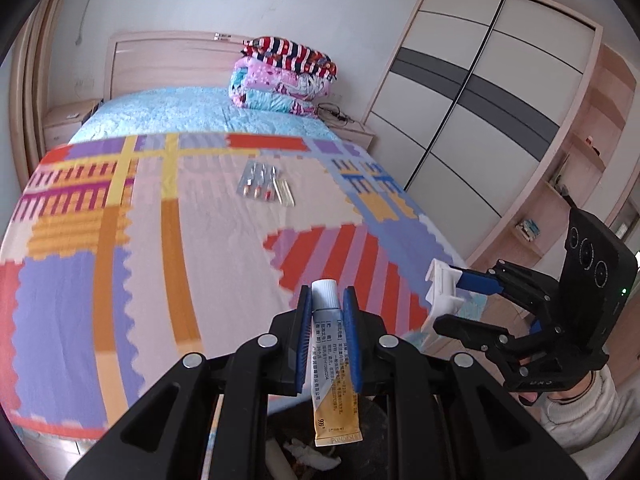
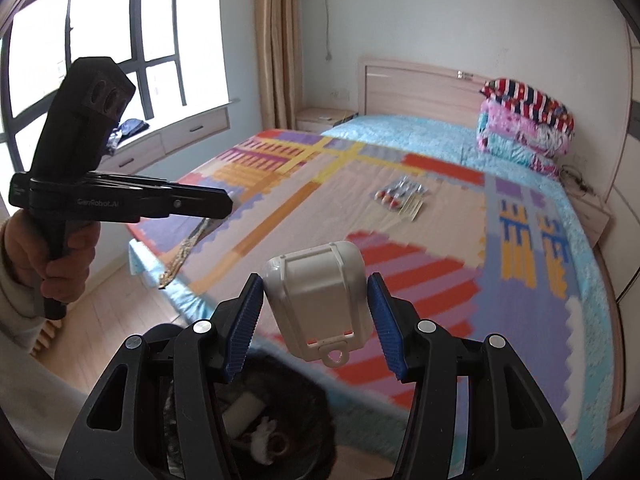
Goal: Collect trash
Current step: 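Carry the ointment tube and white box toward the trash bin with both grippers, then lower the held tube and white box into the black trash bag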
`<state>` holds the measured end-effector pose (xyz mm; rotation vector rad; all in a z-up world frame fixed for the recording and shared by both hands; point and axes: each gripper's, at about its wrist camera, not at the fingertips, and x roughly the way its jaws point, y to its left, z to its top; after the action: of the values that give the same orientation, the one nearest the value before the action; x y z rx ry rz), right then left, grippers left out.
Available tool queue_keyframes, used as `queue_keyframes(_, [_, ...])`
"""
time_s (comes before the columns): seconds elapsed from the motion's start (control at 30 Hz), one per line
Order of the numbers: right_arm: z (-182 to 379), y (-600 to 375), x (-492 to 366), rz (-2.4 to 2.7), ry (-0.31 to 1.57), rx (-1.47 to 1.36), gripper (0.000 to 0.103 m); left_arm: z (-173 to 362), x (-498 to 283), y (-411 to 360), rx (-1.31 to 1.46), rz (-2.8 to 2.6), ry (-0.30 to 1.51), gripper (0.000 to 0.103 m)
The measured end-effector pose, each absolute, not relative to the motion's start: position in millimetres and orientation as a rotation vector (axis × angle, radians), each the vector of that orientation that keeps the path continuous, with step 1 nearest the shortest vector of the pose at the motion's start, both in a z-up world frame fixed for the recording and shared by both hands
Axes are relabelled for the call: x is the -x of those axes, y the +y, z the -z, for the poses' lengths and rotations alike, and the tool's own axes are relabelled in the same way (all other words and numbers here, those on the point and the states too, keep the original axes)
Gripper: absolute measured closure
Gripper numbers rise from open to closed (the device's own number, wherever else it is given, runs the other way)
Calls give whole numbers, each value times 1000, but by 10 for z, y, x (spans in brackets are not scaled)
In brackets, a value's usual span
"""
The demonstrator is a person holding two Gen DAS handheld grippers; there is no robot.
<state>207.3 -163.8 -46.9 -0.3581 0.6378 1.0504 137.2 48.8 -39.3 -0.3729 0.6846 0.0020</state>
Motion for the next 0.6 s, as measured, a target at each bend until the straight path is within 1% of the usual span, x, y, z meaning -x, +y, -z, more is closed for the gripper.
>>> queue_keyframes(0.27, [883, -1767, -1655, -1039, 694, 305, 50, 733, -1143, 286, 371, 31, 740, 88])
queue_keyframes(0.4, [1161, -1734, -1503, -1069, 749, 336, 50, 1019, -1050, 184, 404, 59, 826, 88])
queue_keyframes(0.6, [1497, -1696, -1441, -1081, 851, 345, 50, 1341, -925, 73, 417, 66, 899, 88])
